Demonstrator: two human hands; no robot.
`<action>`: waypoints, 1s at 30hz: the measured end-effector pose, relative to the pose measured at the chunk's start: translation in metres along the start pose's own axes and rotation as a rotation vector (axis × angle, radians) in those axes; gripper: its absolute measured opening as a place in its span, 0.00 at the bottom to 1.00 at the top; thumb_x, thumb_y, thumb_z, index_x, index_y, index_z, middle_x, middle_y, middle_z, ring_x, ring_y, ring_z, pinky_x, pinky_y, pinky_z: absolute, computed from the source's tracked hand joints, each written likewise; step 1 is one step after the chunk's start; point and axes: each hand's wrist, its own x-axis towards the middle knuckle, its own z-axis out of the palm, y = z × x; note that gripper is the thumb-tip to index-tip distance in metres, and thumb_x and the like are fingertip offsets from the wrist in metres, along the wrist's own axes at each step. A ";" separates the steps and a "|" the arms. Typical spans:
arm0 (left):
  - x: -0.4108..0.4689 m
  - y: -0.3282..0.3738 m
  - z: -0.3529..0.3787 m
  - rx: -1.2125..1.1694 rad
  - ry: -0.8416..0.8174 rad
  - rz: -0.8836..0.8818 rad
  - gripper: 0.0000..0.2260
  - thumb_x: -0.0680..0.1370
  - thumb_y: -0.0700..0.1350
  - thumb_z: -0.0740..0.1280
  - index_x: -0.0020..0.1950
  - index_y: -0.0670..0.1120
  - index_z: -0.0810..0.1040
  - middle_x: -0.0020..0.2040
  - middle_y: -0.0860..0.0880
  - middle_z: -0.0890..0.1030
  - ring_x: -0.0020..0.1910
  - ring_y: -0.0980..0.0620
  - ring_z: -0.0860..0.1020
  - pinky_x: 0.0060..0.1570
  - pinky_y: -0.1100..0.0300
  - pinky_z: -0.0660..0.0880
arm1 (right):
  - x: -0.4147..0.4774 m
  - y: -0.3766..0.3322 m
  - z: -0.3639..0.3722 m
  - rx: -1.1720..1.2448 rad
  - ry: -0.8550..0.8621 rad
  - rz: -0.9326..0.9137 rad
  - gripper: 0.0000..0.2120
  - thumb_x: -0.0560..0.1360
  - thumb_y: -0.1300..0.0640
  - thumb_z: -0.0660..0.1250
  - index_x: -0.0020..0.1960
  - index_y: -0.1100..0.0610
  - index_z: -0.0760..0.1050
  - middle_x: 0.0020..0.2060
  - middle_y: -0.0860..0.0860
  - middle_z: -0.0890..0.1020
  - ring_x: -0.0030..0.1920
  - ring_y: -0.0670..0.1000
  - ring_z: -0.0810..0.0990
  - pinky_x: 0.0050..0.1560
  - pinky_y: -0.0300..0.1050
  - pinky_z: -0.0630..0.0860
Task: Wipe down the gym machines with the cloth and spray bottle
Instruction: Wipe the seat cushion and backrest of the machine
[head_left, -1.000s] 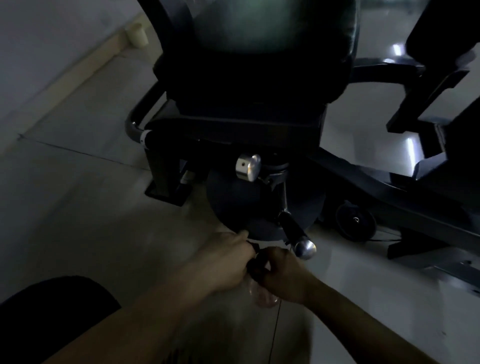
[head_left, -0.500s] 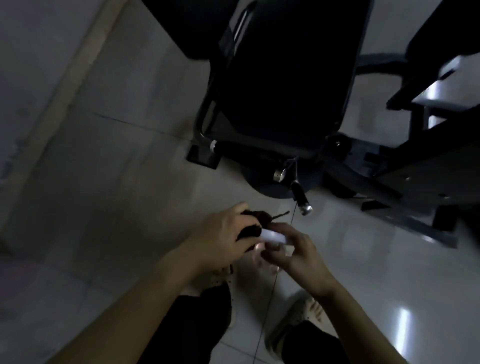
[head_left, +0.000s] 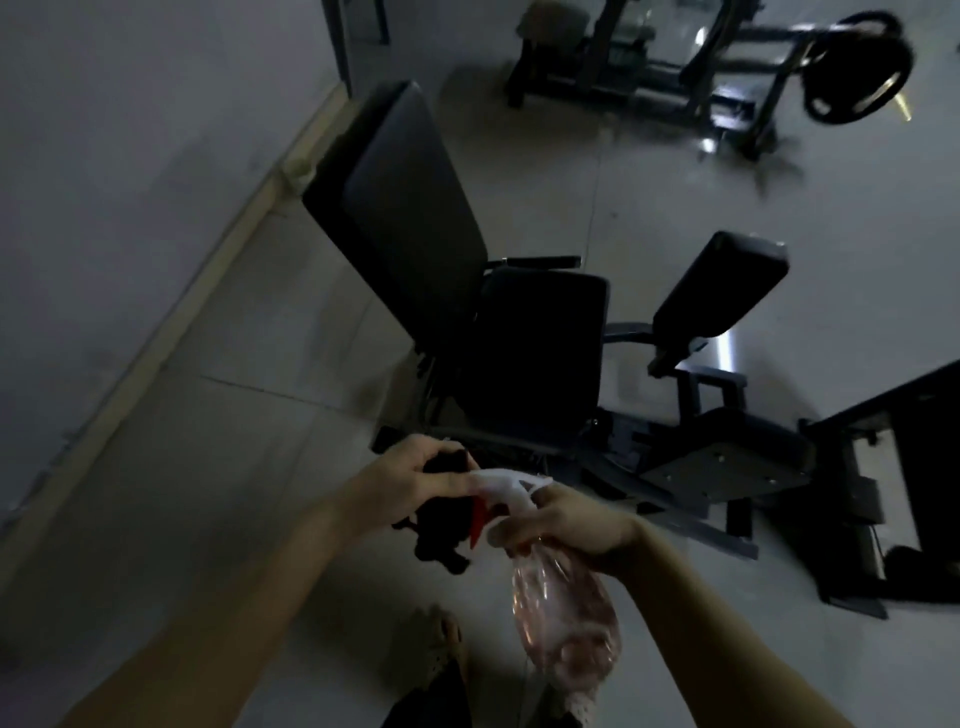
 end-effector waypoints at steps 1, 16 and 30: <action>-0.002 0.009 -0.008 0.052 -0.006 0.002 0.06 0.80 0.48 0.71 0.47 0.46 0.83 0.39 0.48 0.82 0.39 0.52 0.82 0.42 0.63 0.75 | 0.004 -0.011 0.010 -0.083 0.030 -0.026 0.24 0.75 0.65 0.67 0.68 0.47 0.72 0.59 0.53 0.77 0.54 0.49 0.80 0.54 0.44 0.79; 0.059 0.058 -0.105 0.591 0.370 -0.157 0.08 0.74 0.50 0.74 0.50 0.53 0.77 0.47 0.51 0.81 0.46 0.51 0.81 0.48 0.52 0.81 | 0.061 -0.017 -0.017 -0.154 0.738 -0.076 0.11 0.78 0.61 0.66 0.57 0.49 0.74 0.50 0.54 0.79 0.48 0.51 0.80 0.51 0.48 0.81; 0.160 0.083 -0.199 1.326 0.496 -0.152 0.12 0.79 0.55 0.66 0.56 0.49 0.77 0.47 0.50 0.74 0.43 0.49 0.76 0.40 0.55 0.73 | 0.184 0.034 -0.128 -0.462 0.790 0.396 0.22 0.75 0.53 0.61 0.68 0.52 0.72 0.40 0.49 0.79 0.37 0.49 0.78 0.33 0.44 0.71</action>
